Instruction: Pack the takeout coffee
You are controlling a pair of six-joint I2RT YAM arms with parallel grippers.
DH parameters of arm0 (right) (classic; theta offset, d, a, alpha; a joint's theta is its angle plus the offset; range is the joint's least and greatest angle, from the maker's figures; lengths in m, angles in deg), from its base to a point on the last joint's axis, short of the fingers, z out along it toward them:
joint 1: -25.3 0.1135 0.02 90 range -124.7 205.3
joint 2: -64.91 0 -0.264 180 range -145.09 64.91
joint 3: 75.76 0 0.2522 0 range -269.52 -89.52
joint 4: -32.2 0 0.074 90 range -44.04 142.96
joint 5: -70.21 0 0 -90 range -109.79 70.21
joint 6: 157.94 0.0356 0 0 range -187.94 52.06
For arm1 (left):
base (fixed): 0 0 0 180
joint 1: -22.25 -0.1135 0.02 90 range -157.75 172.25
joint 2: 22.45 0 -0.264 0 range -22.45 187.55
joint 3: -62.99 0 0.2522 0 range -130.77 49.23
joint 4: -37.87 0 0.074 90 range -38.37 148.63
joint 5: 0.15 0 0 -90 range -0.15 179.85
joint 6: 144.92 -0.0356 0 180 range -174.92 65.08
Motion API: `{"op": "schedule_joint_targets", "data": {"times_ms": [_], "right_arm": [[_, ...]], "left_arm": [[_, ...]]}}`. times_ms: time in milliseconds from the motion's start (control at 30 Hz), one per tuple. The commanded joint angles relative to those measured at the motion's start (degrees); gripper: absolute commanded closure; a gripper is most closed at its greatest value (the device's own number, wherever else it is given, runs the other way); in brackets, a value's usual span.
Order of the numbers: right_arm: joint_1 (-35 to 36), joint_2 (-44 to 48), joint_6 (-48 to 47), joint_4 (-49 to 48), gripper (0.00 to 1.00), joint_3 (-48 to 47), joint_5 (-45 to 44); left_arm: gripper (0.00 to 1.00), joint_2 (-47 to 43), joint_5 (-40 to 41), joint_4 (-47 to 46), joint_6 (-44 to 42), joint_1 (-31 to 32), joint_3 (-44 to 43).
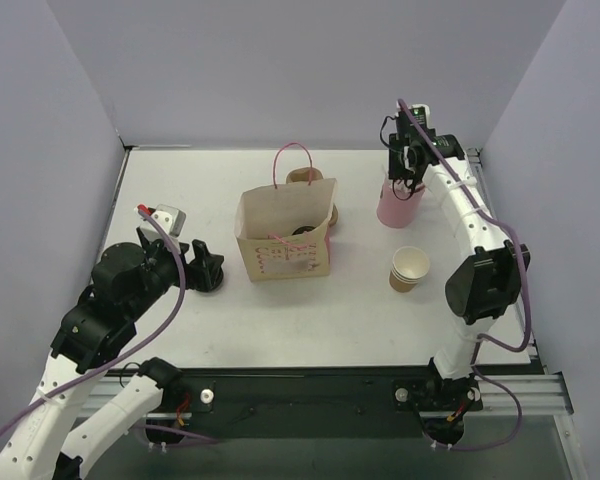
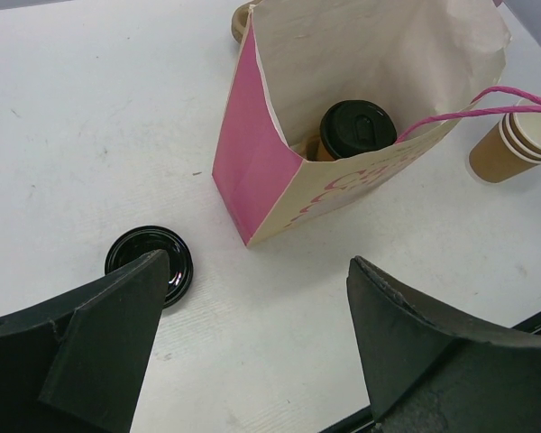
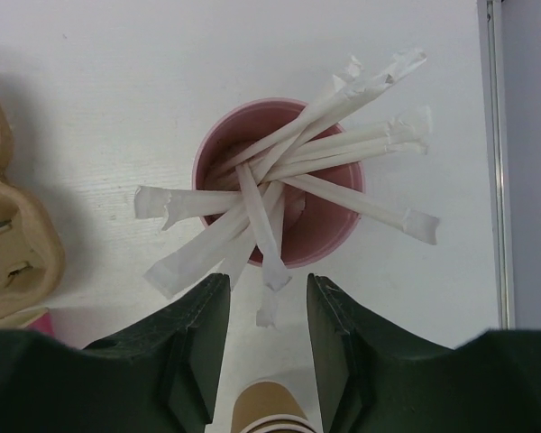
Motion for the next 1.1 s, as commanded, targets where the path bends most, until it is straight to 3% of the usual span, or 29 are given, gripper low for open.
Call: {"op": "schedule_joint_targets", "data": {"times_ms": [0, 100, 267, 400, 733, 1067], "right_arm": [[-0.6, -2.1, 1.4, -0.3, 0.61, -2.5, -2.6], [-0.7, -3.1, 1.6, -0.3, 0.65, -2.8, -3.1], [-0.8, -2.6, 1.1, -1.0, 0.89, -2.8, -4.6], [-0.7, -1.3, -0.3, -1.2, 0.99, -3.2, -5.4], [1.6, 7.2, -2.7, 4.6, 1.00, -4.8, -6.1], [10.1, 21.2, -5.5, 5.2, 1.00, -9.7, -2.4]], "left_arm": [[0.10, 0.3, 0.4, -0.4, -1.1, 0.1, -2.1], [0.10, 0.3, 0.6, -0.4, -1.2, 0.1, -2.2], [0.11, 0.3, 0.8, -0.3, -1.6, 0.1, -2.1], [0.10, 0.3, 1.1, -0.3, -1.6, 0.1, -2.0], [0.10, -0.4, 1.6, -2.0, -2.9, 0.1, -1.4], [0.10, -1.0, 1.8, -4.1, -2.9, 0.1, -0.8]]}}
